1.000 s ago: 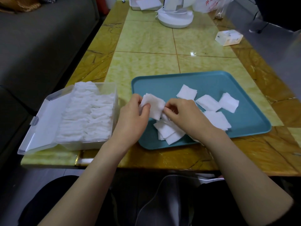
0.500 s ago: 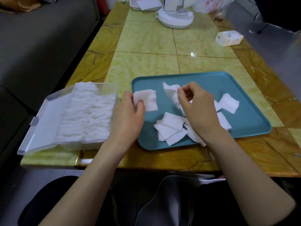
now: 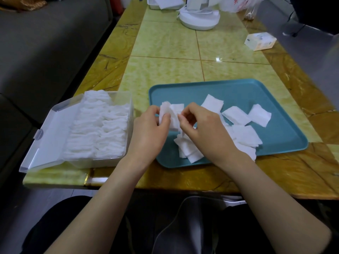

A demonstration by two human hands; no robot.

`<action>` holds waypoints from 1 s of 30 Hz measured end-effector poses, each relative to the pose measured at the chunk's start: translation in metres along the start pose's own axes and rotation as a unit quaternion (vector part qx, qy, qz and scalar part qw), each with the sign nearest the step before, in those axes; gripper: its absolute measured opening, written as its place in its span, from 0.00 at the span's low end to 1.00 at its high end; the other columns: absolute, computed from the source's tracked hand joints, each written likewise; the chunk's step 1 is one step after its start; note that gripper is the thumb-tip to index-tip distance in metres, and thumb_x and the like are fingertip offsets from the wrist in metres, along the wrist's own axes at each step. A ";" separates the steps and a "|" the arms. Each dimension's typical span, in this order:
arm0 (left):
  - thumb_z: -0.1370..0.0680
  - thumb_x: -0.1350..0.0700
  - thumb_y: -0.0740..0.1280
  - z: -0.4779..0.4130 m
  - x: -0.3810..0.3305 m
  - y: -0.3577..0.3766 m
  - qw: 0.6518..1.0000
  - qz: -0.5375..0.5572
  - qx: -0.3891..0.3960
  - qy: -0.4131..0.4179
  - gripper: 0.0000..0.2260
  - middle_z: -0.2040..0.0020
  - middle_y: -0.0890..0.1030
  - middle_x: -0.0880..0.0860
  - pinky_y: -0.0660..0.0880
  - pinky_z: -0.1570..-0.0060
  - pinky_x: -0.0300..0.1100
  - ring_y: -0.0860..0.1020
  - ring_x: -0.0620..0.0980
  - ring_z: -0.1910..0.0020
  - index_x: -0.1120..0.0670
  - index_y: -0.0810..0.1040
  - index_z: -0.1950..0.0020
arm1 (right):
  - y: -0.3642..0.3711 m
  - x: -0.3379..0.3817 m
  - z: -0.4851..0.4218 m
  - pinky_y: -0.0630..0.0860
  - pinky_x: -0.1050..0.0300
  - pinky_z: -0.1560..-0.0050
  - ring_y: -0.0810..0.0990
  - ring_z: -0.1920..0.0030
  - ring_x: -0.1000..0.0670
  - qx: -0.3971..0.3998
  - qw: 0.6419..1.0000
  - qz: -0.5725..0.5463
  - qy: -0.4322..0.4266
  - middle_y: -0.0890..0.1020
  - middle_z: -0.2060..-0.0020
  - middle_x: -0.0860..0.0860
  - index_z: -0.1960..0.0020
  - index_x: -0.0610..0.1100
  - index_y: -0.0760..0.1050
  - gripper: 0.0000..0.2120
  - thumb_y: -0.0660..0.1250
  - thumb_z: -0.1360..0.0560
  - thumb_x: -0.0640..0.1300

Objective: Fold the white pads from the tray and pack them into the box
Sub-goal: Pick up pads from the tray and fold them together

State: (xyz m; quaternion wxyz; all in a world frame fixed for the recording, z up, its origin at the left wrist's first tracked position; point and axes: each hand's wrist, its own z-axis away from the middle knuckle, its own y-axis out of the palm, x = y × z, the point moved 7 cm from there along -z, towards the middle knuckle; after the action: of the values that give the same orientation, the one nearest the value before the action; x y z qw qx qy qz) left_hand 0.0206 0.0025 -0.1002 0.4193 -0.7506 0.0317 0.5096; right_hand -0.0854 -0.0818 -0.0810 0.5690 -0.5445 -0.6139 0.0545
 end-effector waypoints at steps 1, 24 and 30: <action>0.20 0.53 0.61 0.000 0.001 0.000 1.000 -0.005 0.000 -0.001 0.04 0.67 0.75 0.42 0.66 0.69 0.26 0.72 0.37 0.68 0.52 0.72 0.53 | -0.001 0.001 0.000 0.73 0.52 0.59 0.75 0.63 0.50 -0.005 1.000 -0.007 0.000 0.78 0.65 0.49 0.57 0.41 0.72 0.08 0.63 0.23 0.44; 0.23 0.42 0.62 0.002 0.004 -0.002 0.980 0.154 0.066 -0.104 0.18 0.57 0.84 0.57 0.79 0.50 0.56 0.82 0.55 0.54 0.55 0.82 0.55 | 0.014 0.028 0.004 0.69 0.55 0.64 0.73 0.63 0.47 0.086 0.951 0.168 -0.244 0.76 0.62 0.46 0.58 0.40 0.72 0.08 0.57 0.26 0.42; 0.30 0.45 0.63 -0.001 0.007 -0.008 0.989 0.134 0.020 -0.057 0.16 0.60 0.84 0.56 0.78 0.51 0.60 0.83 0.55 0.58 0.56 0.81 0.54 | 0.004 0.017 -0.001 0.70 0.56 0.59 0.72 0.60 0.52 0.054 0.989 0.042 -0.130 0.76 0.61 0.49 0.57 0.41 0.73 0.07 0.61 0.25 0.45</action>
State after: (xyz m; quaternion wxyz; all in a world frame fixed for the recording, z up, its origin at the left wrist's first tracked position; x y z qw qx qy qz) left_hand 0.0290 0.0096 -0.1008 0.3635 -0.7005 0.1188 0.6025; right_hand -0.0780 -0.0683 -0.0731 0.5100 -0.5267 -0.6552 0.1822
